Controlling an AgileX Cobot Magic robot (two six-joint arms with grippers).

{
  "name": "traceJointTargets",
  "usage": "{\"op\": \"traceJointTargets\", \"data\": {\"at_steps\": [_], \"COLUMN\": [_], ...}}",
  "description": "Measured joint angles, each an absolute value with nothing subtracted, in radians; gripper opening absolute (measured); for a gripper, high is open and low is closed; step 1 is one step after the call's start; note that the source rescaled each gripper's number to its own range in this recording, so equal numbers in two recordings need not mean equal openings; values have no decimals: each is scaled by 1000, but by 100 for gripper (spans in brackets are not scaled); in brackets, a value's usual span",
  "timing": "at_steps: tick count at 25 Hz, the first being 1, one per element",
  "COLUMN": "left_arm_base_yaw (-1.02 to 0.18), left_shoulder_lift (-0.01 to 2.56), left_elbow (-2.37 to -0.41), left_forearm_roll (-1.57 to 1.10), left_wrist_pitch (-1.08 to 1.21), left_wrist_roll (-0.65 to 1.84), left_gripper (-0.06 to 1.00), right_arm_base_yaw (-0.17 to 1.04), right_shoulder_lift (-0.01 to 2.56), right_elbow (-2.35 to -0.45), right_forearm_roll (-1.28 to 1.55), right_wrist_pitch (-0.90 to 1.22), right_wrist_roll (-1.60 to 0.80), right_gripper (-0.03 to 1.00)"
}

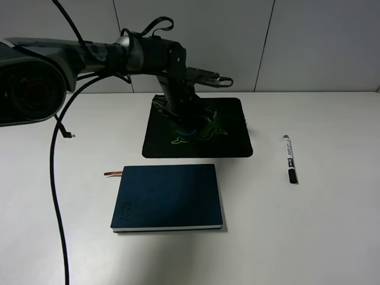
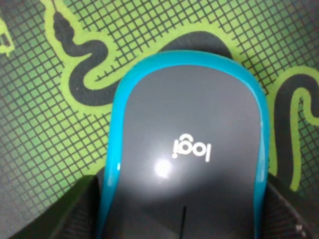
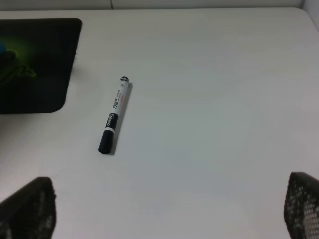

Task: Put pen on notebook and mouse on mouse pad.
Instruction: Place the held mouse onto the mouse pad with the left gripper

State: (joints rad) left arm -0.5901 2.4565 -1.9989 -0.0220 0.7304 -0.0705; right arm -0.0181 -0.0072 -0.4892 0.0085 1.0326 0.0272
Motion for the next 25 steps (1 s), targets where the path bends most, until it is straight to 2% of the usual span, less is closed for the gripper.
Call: {"op": "traceJointTargets", "data": {"at_steps": [8, 9, 10, 12, 13, 14, 15, 18, 25], "left_arm_base_yaw": [-590, -590, -590, -590, -590, -590, -590, -590, -590], "left_shoulder_lift": [2457, 2457, 2457, 2457, 2457, 2457, 2457, 2457, 2457], "left_elbow": [-1999, -1999, -1999, -1999, -1999, -1999, -1999, -1999, -1999], "left_forearm_roll": [-22, -22, -22, -22, -22, -22, -22, -22, -22], "left_wrist_pitch": [730, 729, 728, 723, 720, 717, 717, 712, 713], "left_wrist_roll": [-72, -72, -72, -72, -73, -73, -73, -73, -75], "left_gripper": [0, 5, 16, 55, 70, 81, 88, 96, 99], "right_arm_base_yaw": [-18, -18, -18, -18, -18, -18, -18, -18, -18], "right_shoulder_lift": [-7, -7, -7, -7, -7, -7, -7, -7, -7], "right_elbow": [-489, -489, -489, -489, -489, -489, -489, -489, -489], "right_forearm_roll": [8, 8, 8, 8, 8, 8, 8, 8, 8], "right_wrist_pitch": [1033, 1033, 1033, 1033, 1033, 1033, 1033, 1033, 1033], "right_wrist_roll": [27, 27, 27, 27, 27, 27, 27, 27, 27], "right_gripper": [100, 100, 100, 100, 100, 100, 100, 100, 100]}}
